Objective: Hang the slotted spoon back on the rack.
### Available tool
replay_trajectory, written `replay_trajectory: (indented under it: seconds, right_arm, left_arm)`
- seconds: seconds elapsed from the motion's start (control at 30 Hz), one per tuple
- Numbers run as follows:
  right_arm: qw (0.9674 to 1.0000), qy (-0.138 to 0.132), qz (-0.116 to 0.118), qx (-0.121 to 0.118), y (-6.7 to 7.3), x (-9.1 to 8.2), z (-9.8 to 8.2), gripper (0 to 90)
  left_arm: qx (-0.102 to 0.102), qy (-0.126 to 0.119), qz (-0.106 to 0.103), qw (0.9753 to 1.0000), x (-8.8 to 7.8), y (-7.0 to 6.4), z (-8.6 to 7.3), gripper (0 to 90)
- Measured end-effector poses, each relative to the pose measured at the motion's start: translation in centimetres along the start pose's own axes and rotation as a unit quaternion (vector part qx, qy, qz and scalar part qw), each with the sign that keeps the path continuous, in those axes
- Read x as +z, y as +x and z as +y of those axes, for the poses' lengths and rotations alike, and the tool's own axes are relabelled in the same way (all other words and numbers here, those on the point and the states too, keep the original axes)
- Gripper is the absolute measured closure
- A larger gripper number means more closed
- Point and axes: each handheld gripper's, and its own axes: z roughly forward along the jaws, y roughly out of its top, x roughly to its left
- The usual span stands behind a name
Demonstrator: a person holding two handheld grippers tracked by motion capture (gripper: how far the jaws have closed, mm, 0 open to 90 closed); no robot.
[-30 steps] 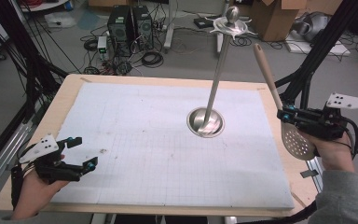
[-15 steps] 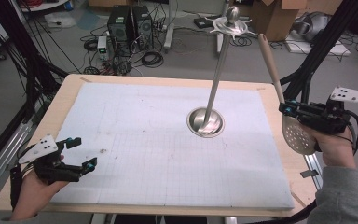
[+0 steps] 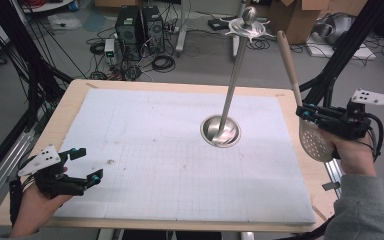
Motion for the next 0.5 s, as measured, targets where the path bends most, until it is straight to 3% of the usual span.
replay_trajectory:
  seconds: [0.5]
  right_arm:
    - [0.9999,0.010,0.005,-0.001,0.13,0.90,0.01,78.4]
  left_arm:
    - [0.000,-0.001,0.000,1.0000,-0.11,0.01,0.00,1.9]
